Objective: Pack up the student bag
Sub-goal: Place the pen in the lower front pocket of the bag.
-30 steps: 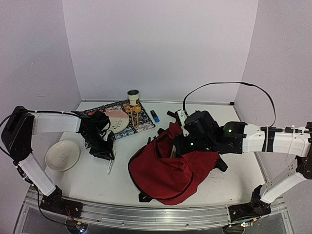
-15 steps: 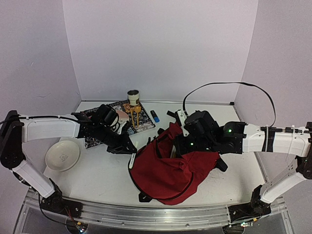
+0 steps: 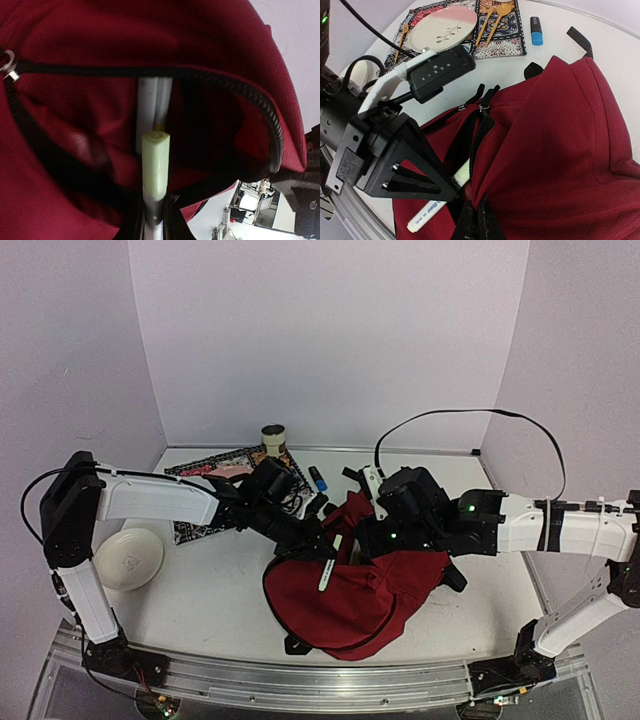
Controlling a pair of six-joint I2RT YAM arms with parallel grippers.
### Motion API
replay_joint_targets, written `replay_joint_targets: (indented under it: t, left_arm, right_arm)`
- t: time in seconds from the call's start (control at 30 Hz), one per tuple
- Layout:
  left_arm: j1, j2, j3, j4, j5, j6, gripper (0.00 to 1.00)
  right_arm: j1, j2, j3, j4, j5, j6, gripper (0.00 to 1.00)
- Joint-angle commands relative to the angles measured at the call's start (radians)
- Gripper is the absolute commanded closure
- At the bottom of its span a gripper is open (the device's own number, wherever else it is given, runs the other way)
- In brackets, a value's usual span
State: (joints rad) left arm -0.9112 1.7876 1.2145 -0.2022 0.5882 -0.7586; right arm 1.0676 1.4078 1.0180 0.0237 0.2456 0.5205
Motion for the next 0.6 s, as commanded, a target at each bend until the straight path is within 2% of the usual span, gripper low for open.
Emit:
replay_joint_targets:
  t: [0.0,0.27,0.57]
  left_arm:
    - [0.0,0.048,0.122,0.07,0.03,0.001,1.0]
    - [0.008,0.15,0.246,0.073,-0.084,0.042,1.0]
    - [0.009,0.197,0.328,0.091,-0.299,0.077,1.0]
  right_arm:
    - [0.018,-0.042,0.035,0.053,-0.058,-0.003,1.0]
    - [0.019,-0.058,0.019,0.056,-0.091,0.009,1.0]
    - [0.024,-0.059,0.02,0.058,-0.114,0.014,1.0]
